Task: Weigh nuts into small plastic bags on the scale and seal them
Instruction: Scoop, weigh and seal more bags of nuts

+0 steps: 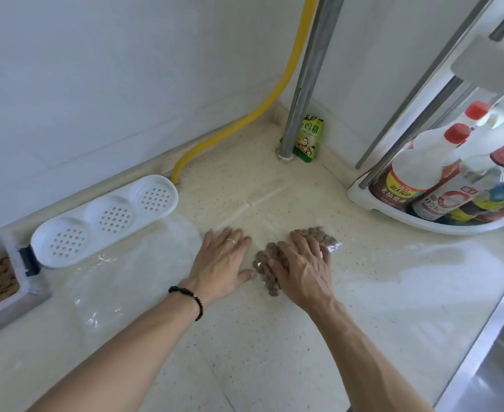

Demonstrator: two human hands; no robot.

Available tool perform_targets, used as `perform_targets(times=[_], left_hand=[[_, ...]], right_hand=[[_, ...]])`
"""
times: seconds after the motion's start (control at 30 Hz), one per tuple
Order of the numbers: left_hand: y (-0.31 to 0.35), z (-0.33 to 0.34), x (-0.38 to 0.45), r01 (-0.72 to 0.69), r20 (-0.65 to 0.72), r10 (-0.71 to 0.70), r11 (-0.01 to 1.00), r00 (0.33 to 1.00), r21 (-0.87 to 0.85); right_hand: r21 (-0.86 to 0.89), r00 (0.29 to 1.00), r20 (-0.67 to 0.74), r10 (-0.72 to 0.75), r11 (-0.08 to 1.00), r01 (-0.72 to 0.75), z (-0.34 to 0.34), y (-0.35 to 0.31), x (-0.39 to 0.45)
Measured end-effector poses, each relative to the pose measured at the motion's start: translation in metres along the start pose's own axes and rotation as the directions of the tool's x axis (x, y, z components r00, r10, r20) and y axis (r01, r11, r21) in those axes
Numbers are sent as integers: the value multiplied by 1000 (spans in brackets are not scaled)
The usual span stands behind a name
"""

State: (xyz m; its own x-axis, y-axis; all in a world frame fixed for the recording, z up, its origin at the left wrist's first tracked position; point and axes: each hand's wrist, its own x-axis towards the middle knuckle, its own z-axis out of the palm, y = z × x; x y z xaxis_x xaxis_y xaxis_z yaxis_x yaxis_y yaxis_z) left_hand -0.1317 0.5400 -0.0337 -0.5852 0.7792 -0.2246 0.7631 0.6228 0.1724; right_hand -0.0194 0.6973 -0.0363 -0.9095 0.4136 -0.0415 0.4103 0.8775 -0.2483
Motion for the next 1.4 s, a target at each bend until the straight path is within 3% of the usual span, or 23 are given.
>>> perform_targets(times=[0.23, 0.43, 0.63, 0.73, 0.9, 1.07, 1.23, 1.4], left_hand=[[-2, -4, 15, 8, 36, -8, 1000, 999, 3], [-2, -9, -10, 51, -113, -58, 997, 992, -65], [-46, -18, -76, 276, -233, -318, 941, 919, -195], [-71, -19, -108, 425, -177, -461, 881, 870, -207], [-98, -14, -127, 586, -21, -593, 801, 805, -123], [-102, -6, -125, 586, -120, -589, 808, 799, -63], [-100, -9, -122, 541, -269, -538, 838, 798, -71], [-99, -30, -128, 461, -413, -533, 846, 738, -268]], right_hand=[[-21, 1000, 22, -2, 1000, 2, 2, 3, 9], [22, 1000, 11, -21, 1000, 20, -10, -13, 13], [141, 977, 79, -201, 972, 188, -8, -85, 22], [175, 967, 93, -236, 960, 218, 2, -126, 23], [64, 973, 168, -158, 987, 150, 21, -158, 27], [161, 986, 74, -151, 977, 137, 25, -155, 31], [296, 988, -110, -108, 946, 136, 19, -153, 32], [608, 999, -3, -42, 793, 35, -10, -156, 30]])
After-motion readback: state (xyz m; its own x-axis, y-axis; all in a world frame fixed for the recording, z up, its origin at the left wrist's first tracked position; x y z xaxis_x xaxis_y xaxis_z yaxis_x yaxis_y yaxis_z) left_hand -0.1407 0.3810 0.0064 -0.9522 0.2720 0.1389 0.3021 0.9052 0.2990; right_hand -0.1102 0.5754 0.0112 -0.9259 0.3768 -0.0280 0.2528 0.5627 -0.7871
